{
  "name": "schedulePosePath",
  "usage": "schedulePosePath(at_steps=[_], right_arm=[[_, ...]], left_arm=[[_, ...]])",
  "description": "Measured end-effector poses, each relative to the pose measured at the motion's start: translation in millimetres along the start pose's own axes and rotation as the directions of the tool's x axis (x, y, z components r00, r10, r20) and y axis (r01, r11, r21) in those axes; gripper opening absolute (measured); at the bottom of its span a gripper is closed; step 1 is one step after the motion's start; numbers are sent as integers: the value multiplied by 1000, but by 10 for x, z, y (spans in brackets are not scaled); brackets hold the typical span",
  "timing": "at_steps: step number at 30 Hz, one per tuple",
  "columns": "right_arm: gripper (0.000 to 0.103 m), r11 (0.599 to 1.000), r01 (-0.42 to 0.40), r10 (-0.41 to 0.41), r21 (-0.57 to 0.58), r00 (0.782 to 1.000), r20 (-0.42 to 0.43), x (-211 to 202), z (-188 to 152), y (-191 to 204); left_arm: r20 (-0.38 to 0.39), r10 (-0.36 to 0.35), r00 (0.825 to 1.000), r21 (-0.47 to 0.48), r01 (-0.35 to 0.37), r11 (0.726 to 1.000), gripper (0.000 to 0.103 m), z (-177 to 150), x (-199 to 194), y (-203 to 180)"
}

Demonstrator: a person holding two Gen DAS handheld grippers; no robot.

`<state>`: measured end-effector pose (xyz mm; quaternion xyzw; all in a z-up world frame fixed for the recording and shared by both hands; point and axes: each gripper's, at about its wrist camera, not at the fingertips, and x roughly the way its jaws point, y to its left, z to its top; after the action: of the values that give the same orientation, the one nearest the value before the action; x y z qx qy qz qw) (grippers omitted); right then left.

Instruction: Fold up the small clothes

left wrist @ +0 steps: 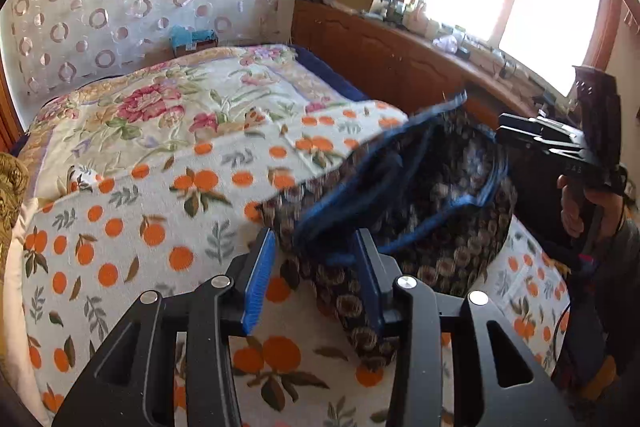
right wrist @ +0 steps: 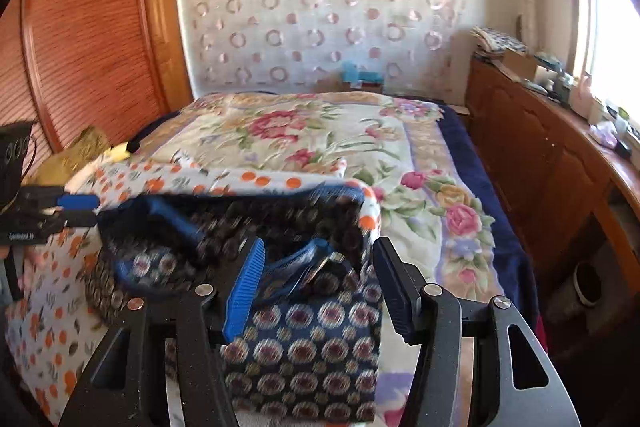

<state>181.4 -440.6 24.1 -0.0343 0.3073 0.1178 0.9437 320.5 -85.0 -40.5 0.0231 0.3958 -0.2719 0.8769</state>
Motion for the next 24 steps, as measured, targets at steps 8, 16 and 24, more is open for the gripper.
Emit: schedulePosePath(at_steps=[8,16,24], right_arm=[[60,999,-29,26,-42,998,-64,-175,-369,195],[60,998,-15,9,-59,995,-101,188,-149,196],[60,997,75,-72,18,990,-122,683,131,-96]], left_arm=[[-83,11,997,11,-10,1000,42,-235,170,20],[-84,-3,996,29,5,1000,42,-101,286,-81],[-73,8,997,-8,-9,1000,42,192,570,58]])
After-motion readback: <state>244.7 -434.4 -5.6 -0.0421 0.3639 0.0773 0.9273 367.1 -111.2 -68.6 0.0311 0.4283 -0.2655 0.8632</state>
